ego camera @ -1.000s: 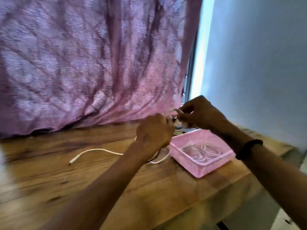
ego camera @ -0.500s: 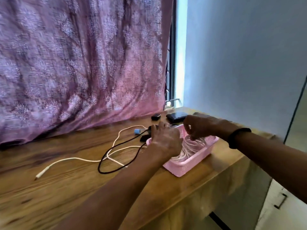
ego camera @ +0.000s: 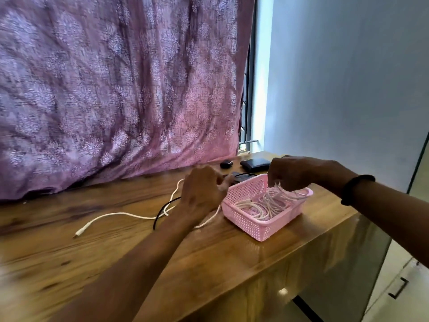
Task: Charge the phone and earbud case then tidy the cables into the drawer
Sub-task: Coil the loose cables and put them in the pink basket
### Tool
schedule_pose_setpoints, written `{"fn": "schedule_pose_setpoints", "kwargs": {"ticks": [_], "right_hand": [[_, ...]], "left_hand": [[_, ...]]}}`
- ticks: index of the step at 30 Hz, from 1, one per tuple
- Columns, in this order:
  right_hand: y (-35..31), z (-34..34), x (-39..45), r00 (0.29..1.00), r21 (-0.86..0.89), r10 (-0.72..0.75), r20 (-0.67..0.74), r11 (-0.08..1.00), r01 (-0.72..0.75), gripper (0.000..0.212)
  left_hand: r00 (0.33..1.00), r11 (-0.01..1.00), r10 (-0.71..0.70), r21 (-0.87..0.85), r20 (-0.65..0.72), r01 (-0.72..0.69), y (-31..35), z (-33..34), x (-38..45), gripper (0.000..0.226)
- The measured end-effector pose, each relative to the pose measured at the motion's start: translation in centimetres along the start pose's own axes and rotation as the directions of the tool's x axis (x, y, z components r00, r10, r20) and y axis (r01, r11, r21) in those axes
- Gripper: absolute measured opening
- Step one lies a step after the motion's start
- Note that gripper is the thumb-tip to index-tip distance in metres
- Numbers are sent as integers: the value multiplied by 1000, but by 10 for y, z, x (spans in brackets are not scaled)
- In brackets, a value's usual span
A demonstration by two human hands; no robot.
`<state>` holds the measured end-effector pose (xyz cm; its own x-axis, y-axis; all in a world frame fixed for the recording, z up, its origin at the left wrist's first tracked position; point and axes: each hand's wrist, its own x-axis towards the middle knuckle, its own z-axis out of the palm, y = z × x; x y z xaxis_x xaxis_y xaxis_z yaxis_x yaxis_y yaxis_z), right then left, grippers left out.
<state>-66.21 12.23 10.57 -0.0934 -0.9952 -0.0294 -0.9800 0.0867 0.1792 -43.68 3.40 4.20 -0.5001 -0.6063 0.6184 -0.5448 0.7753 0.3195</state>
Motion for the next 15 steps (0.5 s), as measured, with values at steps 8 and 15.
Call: {"fn": "schedule_pose_setpoints", "kwargs": {"ticks": [8,15], "right_hand": [[-2,36,6,952,-52,193,-239,976,-211,18],[-12,42,29,869,225,360,-339,928,-297,38]], "left_hand": [[965,968,-211,105,-159,229,-111,-65,-66,47],[969,978,-206,10,-138,209,-101,-72,-66,34]]}}
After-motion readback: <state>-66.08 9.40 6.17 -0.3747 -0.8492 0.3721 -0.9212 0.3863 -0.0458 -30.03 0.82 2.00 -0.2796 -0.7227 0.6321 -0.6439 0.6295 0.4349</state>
